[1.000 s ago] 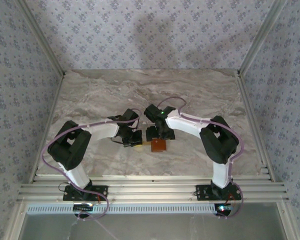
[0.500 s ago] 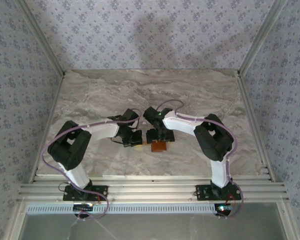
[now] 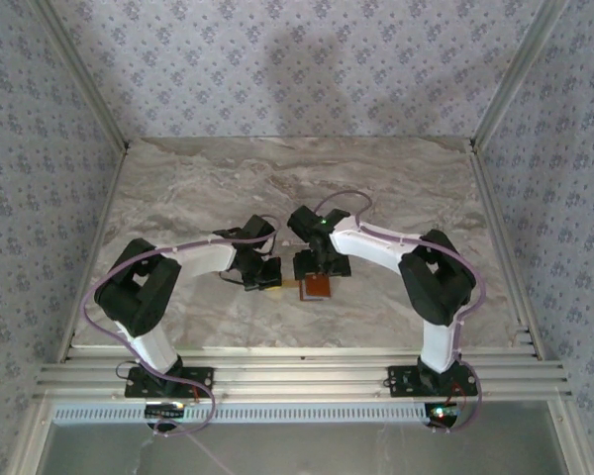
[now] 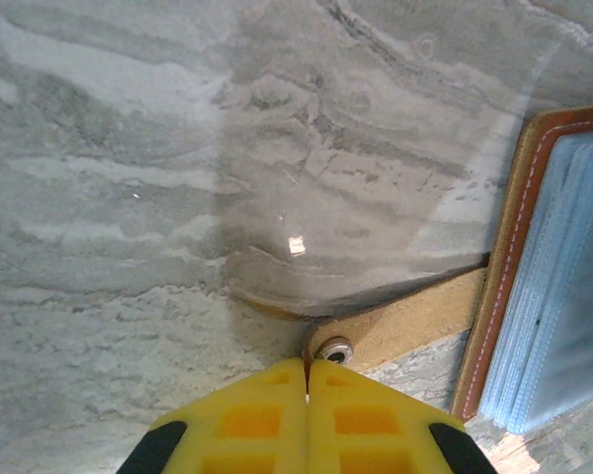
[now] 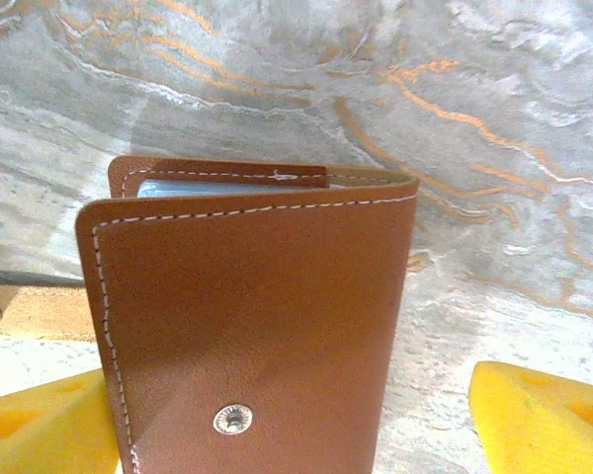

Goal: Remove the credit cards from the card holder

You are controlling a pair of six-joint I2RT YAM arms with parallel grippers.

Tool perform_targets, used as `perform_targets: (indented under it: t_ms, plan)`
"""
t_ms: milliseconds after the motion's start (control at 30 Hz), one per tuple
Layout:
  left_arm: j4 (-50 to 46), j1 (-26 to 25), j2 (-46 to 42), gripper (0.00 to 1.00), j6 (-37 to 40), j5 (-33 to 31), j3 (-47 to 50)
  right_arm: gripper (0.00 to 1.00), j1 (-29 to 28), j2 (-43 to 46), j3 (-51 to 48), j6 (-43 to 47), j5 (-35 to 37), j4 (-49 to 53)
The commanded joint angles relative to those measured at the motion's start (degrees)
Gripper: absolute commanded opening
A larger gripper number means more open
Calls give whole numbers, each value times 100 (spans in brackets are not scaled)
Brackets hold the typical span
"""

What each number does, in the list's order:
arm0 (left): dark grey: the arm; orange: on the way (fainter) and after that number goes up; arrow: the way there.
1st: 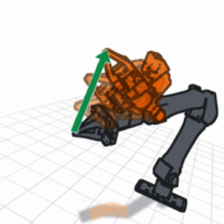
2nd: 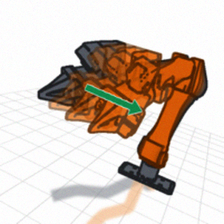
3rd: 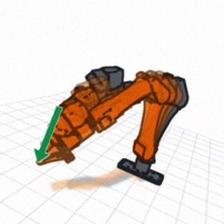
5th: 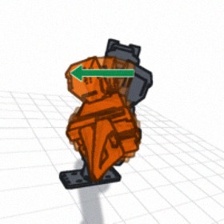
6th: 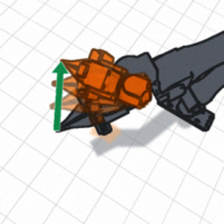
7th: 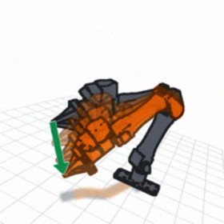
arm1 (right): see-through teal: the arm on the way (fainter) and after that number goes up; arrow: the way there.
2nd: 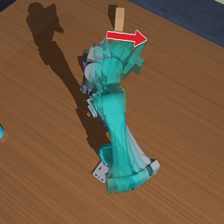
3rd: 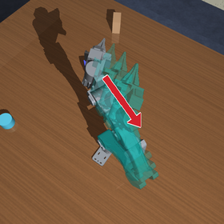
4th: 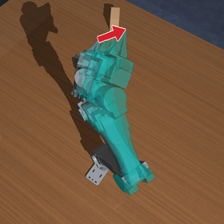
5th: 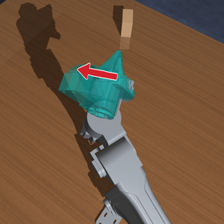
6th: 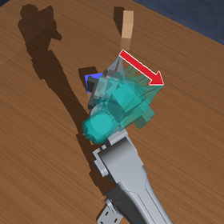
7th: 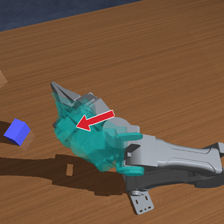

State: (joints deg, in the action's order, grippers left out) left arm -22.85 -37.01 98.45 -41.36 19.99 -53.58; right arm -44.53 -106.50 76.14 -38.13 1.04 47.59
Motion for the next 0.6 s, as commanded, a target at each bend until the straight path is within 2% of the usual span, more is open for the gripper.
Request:
perform_targets:
  t_ms: [0, 167, 333, 567]
  plan:
    - [-524, -7, 147, 5, 94, -287, -6, 89, 85, 279, -94, -46, 216, 301]
    - [-575, 3, 118, 5, 81, -368, -12, 85, 203, 522, -267, -1, 204, 289]
    - [-658, 26, 97, 5, 84, -452, -50, 76, 414, 766, -489, 107, 68, 230]
    - [-777, 109, 34, 5, 93, -564, -55, 50, 699, 999, -873, 157, -297, -116]
